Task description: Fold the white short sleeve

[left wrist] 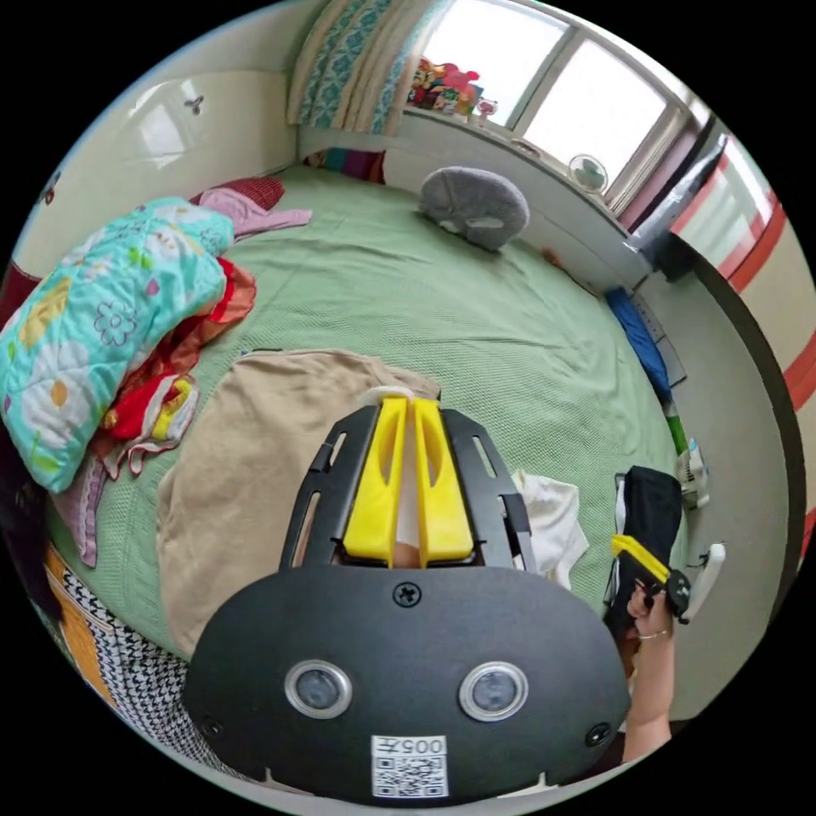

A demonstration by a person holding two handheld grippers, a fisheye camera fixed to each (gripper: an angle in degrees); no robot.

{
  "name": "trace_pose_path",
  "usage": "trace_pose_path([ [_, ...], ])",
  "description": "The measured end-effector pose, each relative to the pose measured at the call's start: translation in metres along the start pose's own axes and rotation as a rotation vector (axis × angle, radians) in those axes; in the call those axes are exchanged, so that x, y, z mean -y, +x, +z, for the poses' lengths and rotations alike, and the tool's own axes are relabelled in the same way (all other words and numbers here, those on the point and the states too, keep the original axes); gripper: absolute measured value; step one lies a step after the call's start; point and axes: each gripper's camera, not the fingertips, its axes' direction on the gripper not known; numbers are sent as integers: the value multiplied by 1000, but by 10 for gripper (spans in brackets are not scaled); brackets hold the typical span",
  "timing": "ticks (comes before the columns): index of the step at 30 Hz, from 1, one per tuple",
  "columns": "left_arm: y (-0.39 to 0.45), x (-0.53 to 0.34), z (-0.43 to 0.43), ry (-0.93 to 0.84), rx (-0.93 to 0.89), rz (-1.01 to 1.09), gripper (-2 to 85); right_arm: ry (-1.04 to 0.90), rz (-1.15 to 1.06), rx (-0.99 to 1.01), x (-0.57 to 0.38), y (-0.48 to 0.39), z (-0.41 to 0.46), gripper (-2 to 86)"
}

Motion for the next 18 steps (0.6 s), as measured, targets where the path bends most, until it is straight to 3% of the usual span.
trace_pose_path([
  [6,-19,-3,17,15,-128,51,70,-151,32,-20,8,1,82,70],
  [11,-20,-3,23,9,-117,114,63,-153,-31,-159,20,-28,114,-2],
  [18,-19,-1,29,7,-54,156,61,28,-80,-290,37,-30,60,-16],
])
